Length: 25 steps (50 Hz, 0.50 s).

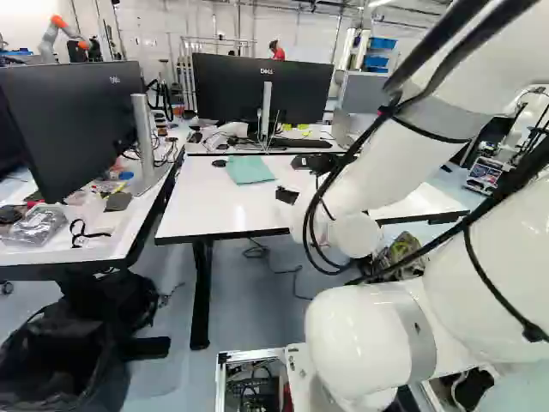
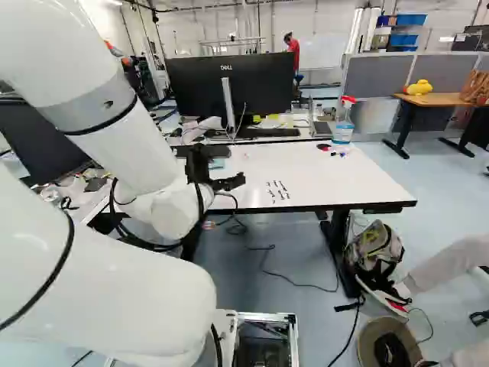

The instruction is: Clean the table with the green towel

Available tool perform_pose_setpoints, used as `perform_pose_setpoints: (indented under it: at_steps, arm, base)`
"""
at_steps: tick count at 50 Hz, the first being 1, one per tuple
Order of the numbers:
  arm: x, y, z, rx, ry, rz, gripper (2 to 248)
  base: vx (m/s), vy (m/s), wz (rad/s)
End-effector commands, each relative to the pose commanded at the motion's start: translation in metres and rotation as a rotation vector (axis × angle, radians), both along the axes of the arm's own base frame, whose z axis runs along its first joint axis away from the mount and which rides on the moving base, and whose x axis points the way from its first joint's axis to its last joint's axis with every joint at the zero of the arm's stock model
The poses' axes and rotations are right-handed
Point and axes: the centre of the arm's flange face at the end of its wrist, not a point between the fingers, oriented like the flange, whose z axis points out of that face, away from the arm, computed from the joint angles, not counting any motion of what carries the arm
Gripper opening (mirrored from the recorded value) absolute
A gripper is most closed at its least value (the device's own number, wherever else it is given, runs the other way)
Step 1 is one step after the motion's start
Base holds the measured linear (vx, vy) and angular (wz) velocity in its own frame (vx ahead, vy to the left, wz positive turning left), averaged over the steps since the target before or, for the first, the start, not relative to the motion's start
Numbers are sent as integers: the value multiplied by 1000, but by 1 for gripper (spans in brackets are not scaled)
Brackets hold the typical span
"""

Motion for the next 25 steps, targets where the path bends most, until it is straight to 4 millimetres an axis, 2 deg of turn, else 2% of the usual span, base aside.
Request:
perform_pose_setpoints:
  at_steps: [1, 25]
  arm:
    - [9, 0, 6, 0, -11, 0, 247]
    - [55, 3, 32, 0, -62, 8, 247]
  base:
    - [0, 0, 0]
    - [1, 0, 0]
